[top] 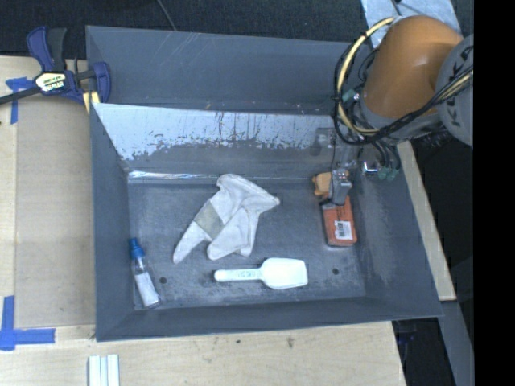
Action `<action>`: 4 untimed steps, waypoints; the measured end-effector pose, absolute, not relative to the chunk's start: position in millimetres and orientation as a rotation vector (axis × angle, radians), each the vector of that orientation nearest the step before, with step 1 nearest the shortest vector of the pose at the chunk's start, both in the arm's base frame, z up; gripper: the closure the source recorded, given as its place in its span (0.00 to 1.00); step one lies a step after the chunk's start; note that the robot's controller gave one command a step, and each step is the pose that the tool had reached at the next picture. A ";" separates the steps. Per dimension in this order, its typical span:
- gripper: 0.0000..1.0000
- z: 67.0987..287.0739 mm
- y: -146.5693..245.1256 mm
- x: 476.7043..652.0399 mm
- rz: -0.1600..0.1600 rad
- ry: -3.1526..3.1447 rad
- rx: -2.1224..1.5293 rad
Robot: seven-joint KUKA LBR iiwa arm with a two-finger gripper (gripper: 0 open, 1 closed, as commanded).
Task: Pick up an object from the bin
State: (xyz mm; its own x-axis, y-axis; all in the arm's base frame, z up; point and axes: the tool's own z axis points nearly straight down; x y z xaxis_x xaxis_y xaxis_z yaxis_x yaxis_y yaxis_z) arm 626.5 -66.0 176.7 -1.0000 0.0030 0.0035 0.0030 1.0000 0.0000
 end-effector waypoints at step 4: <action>0.00 97.6 21.1 603.2 0.000 -3.090 0.580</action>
Offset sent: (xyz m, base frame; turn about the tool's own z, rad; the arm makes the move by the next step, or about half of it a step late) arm -0.0236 0.0970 -0.0494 -0.1338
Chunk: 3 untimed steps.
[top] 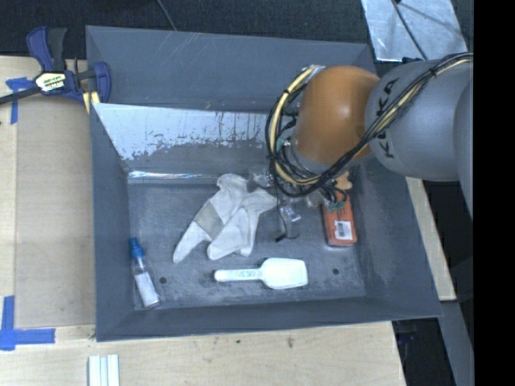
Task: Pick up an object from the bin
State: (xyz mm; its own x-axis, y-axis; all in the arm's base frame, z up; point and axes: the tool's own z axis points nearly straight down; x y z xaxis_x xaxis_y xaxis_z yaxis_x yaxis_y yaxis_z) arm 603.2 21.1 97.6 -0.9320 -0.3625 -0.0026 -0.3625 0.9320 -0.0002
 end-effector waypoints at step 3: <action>1.00 182.8 -41.4 623.4 -0.004 3.032 -0.799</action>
Offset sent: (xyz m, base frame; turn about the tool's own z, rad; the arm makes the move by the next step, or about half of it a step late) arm 0.0000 0.0000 0.0000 0.0000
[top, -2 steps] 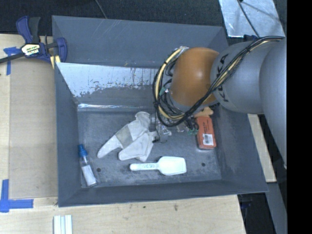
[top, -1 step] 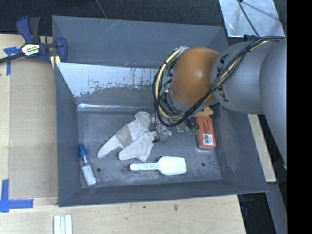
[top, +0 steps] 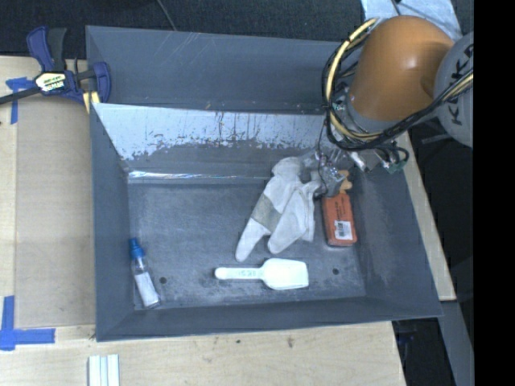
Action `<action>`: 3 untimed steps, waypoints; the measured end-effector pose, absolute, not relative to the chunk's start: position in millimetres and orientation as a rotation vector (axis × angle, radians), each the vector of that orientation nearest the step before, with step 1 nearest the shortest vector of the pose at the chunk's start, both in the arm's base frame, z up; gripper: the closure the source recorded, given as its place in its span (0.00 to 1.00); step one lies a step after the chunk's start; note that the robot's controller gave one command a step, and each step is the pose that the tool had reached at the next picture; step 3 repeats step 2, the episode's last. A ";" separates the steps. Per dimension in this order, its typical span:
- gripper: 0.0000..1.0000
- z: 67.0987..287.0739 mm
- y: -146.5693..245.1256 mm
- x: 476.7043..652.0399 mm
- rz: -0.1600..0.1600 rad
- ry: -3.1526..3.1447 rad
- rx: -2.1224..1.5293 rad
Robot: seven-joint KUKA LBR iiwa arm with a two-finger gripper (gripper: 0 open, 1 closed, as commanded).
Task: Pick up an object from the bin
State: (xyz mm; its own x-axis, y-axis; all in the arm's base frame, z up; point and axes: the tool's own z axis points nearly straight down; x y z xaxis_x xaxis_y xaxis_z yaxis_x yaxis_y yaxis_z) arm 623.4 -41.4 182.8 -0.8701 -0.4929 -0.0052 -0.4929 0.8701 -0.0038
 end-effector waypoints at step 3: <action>1.00 261.7 -62.1 602.1 0.000 3.028 -0.824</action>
Offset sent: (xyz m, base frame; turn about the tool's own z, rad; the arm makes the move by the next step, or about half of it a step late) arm -0.0220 -0.0203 0.0787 -0.0199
